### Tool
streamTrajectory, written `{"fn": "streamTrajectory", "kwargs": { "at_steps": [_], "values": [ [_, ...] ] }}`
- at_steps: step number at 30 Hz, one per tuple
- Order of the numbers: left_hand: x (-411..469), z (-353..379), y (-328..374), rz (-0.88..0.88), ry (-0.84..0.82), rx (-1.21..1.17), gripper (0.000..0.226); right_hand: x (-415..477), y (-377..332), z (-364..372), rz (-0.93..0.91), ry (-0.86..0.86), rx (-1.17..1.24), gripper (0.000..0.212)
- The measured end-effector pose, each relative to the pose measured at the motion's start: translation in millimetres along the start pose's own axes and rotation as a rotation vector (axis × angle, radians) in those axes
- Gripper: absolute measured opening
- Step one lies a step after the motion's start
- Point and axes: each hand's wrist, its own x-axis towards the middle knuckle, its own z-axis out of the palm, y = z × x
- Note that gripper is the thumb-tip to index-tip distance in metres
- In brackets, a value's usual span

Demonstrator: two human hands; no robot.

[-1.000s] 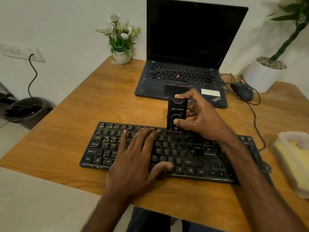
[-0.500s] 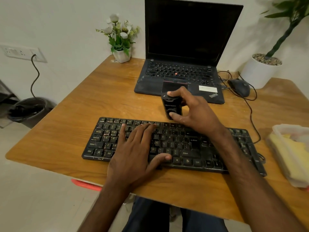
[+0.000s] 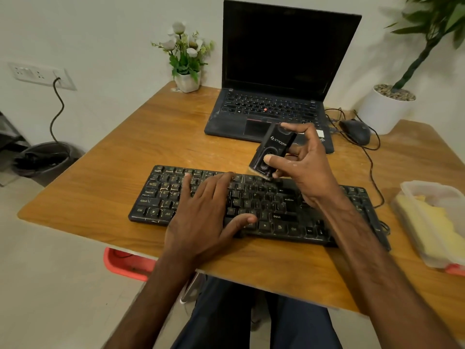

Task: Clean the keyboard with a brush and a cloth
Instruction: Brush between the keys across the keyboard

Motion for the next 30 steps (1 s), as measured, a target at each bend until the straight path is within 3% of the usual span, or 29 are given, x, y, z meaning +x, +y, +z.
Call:
{"fn": "streamTrajectory", "kwargs": {
  "at_steps": [15, 23, 30],
  "values": [
    [-1, -1, -1, 0.040, 0.047, -0.005, 0.102, -28, -9, 13, 0.080, -0.099, -0.192, 0.064],
    [-1, 0, -1, 0.031, 0.053, -0.023, 0.101, -31, -1, 9, 0.235, -0.041, 0.093, 0.050],
    [-2, -1, 1, -0.021, 0.138, -0.032, 0.095, -29, 3, 0, 0.335, 0.038, 0.290, 0.053]
  ]
}}
